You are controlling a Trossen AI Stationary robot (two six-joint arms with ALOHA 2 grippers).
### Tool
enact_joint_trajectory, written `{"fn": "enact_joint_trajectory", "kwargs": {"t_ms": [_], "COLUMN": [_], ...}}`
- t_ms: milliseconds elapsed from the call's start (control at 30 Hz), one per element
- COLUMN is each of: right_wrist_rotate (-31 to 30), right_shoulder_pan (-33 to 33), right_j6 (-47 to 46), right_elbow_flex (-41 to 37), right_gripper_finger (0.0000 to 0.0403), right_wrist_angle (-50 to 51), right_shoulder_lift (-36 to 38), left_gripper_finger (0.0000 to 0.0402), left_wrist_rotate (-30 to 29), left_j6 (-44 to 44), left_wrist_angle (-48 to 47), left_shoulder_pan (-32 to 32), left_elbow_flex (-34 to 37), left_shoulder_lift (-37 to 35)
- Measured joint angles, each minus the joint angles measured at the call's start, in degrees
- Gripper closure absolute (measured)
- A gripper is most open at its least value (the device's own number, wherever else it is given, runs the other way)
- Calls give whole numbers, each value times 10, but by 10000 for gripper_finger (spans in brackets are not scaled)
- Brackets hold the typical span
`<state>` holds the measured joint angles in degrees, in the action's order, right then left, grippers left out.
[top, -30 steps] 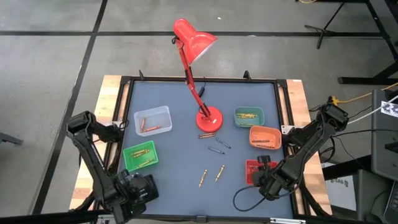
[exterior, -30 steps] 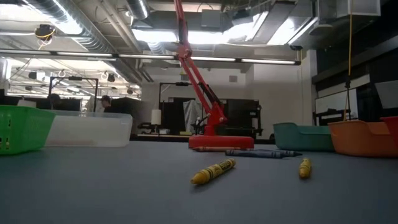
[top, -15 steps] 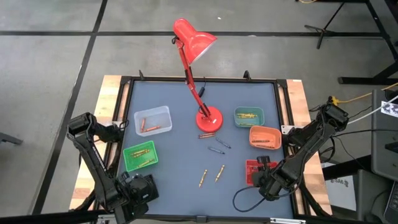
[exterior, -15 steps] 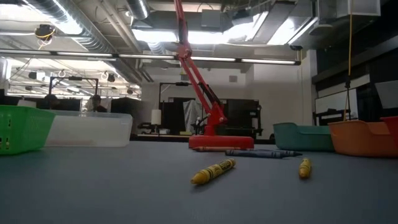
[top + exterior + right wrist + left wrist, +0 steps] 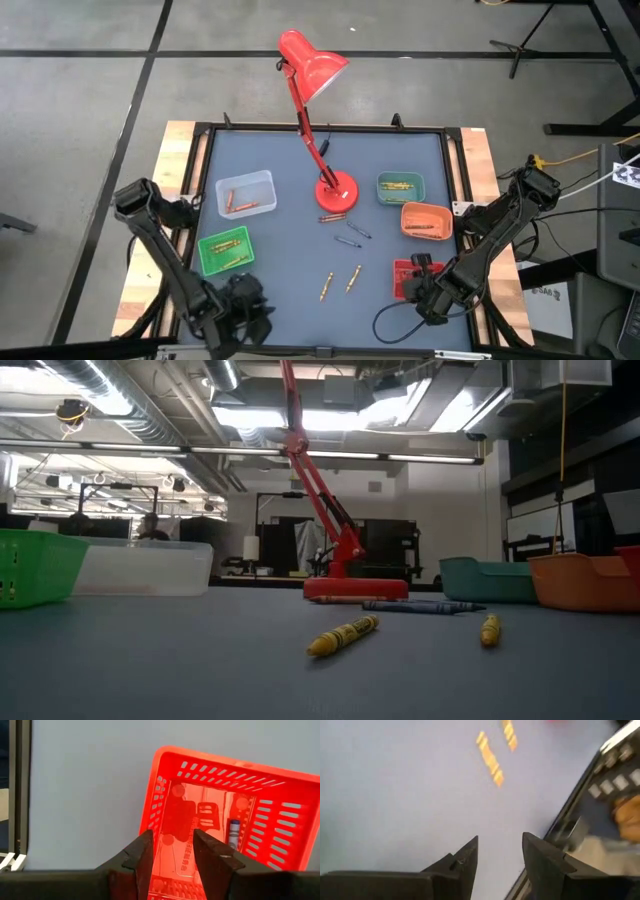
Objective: Sort crayons
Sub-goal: Put the golden crayon into the green bin
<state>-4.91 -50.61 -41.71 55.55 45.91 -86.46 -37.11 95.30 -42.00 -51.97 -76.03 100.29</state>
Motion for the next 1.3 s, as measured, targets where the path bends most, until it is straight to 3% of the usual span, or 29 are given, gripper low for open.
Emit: {"fn": "enact_joint_trajectory", "kwargs": {"t_ms": [300, 467, 933, 1300], "right_wrist_rotate": [30, 46, 24, 18], "right_shoulder_pan": [0, 0, 0, 0], "right_j6": [1, 0, -2, 1], "right_elbow_flex": [0, 0, 0, 34], "right_gripper_finger": [265, 265, 265, 265], "right_wrist_angle": [5, 6, 37, 87], "right_shoulder_lift": [0, 0, 0, 0], "left_gripper_finger": [264, 264, 264, 264], "left_wrist_rotate": [-24, -20, 69, 76], "left_j6": [-278, -366, -380, -369], "left_wrist_angle": [217, 294, 325, 320], "left_shoulder_pan": [109, 156, 212, 213], "left_elbow_flex": [0, 0, 0, 0], "left_shoulder_lift": [32, 71, 172, 219]}}
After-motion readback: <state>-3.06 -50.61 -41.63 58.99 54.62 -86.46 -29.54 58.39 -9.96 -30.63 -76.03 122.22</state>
